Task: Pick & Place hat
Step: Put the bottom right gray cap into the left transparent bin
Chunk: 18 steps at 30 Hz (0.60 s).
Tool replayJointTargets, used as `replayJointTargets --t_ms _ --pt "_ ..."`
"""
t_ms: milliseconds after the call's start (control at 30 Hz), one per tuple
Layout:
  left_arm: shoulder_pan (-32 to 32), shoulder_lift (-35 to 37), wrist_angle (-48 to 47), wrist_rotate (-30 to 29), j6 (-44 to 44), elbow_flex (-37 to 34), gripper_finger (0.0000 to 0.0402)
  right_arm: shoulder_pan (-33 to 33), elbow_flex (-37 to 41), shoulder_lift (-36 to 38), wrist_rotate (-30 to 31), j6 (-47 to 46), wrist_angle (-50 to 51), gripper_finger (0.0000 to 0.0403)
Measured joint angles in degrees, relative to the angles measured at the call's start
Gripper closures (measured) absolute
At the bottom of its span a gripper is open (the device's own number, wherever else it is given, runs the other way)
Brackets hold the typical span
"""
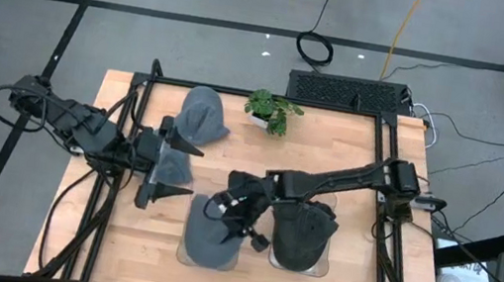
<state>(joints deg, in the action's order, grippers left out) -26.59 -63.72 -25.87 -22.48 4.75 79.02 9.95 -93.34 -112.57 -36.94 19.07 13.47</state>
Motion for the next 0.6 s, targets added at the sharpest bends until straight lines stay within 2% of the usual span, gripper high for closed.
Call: replayJointTargets --t_ms 300,600 --pt "0.0 0.0 0.0 0.0 0.0 0.0 0.0009 -0.3 0.2 -0.9 -2.1 0.7 -2.0 0.0403" --pt "0.0 0.0 0.0 0.0 0.0 0.0 0.0009 -0.6 4.3 -1.0 -3.7 1.3 -7.4 0.0403"
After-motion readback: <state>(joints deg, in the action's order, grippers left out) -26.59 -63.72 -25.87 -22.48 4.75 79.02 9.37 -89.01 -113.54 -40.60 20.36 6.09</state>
